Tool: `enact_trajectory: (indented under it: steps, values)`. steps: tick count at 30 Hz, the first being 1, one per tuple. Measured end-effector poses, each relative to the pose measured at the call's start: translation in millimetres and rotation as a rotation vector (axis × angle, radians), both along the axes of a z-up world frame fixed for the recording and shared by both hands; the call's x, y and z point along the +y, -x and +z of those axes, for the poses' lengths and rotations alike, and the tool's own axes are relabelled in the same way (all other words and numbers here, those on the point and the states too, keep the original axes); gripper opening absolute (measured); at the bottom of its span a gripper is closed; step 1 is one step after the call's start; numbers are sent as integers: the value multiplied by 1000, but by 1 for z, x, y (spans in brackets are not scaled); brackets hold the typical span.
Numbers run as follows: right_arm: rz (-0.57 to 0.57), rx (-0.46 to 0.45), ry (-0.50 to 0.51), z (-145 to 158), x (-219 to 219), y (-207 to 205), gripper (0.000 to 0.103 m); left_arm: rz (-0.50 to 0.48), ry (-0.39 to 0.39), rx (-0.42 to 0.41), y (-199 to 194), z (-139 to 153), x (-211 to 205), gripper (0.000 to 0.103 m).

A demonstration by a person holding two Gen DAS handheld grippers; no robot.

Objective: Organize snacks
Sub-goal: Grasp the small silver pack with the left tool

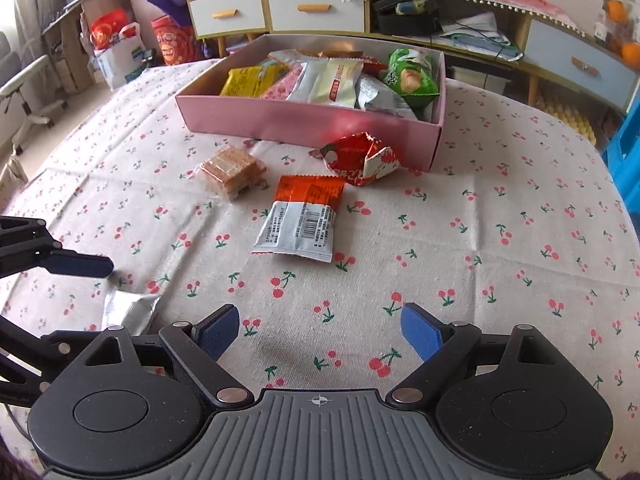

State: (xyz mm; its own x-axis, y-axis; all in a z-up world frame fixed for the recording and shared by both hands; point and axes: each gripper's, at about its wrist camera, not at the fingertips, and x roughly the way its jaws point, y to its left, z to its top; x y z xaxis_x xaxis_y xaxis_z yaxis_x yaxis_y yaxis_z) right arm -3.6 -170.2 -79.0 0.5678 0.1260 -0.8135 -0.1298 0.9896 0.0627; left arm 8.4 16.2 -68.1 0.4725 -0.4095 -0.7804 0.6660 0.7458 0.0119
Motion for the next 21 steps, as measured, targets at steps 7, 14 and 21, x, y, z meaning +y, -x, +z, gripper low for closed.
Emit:
enact_trajectory:
  steps: [7,14,21]
  values:
    - [19,-34,25,-8,7,-7,95,127,30,-16,-12,2,6,29]
    - [26,-83,30,-13,15,-16,101,312,38,-49,-29,3,16,29]
    - [8,-119,25,-17,17,-27,103,390,45,-82,-42,3,23,35]
